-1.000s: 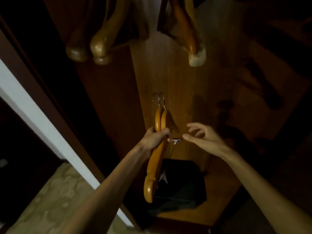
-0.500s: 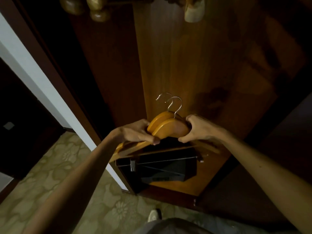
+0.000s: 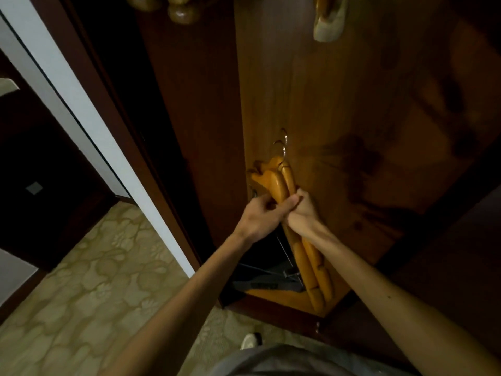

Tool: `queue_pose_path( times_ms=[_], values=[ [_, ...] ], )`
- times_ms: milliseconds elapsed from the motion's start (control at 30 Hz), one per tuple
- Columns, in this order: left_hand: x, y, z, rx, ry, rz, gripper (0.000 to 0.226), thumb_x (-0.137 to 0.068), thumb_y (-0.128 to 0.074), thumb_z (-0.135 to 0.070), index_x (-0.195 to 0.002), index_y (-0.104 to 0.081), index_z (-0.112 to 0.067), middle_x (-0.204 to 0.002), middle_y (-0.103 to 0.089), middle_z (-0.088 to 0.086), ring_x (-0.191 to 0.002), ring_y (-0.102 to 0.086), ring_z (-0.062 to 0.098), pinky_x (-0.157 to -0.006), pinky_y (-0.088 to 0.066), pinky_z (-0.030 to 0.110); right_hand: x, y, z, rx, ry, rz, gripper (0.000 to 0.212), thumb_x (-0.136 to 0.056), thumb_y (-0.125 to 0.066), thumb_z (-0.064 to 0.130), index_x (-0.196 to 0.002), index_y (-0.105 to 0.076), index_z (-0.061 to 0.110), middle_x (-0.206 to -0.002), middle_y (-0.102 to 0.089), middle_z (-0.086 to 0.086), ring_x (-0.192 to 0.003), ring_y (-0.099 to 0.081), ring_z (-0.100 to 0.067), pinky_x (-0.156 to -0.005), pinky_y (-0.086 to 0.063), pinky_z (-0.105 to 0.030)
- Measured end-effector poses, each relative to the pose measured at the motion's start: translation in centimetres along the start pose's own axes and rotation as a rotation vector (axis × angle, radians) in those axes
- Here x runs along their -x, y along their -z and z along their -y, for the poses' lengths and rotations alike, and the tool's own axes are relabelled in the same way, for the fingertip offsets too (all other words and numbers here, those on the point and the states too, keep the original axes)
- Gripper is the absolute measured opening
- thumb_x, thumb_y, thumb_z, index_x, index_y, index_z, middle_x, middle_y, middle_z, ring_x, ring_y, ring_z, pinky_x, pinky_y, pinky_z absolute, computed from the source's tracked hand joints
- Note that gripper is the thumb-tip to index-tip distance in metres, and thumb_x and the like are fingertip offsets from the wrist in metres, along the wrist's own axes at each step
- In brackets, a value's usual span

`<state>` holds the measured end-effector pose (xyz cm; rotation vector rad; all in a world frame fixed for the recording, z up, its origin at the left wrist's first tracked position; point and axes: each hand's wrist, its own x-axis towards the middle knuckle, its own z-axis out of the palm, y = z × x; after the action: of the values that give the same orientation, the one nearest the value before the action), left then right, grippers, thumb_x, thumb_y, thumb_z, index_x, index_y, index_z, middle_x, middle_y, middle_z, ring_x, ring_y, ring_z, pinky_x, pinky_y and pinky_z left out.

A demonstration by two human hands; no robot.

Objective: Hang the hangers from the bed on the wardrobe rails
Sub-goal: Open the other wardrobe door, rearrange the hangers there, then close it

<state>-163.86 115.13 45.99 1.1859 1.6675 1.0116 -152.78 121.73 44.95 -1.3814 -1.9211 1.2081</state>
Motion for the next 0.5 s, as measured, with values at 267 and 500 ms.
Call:
queue_pose_path(
  times_ms=[267, 500],
  values=[
    [0.1, 1.9, -1.0, 0.144, 0.167, -0.023, 0.044, -0.079, -0.08, -0.05, -0.106, -0.072, -0.016, -0.103, -0.074, -0.001, -0.099, -0.067, 0.013, -0.085, -0.052, 0.029, 2.5, 3.1, 0.4, -0.089, 0.035, 0.311, 0.025, -0.092, -0.067, 0.032, -0.111, -0.058, 0.02, -0.089, -0.064, 0.005, -0.085, -0.063, -0.012, -0.076, -0.05, -0.029],
    [0.0, 5.1, -5.3, 0.195, 0.133, -0.107, 0.035, -0.077, -0.082, -0.045, -0.1, -0.074, -0.021, -0.107, -0.073, 0.003, -0.106, -0.065, 0.022, -0.094, -0.054, 0.043, 2.4, 4.9, 4.7, -0.137, 0.088, 0.173, 0.018, -0.096, -0.063, 0.028, -0.112, -0.058, 0.023, -0.073, -0.058, 0.002, -0.069, -0.059, -0.011, -0.072, -0.053, -0.028]
  ],
)
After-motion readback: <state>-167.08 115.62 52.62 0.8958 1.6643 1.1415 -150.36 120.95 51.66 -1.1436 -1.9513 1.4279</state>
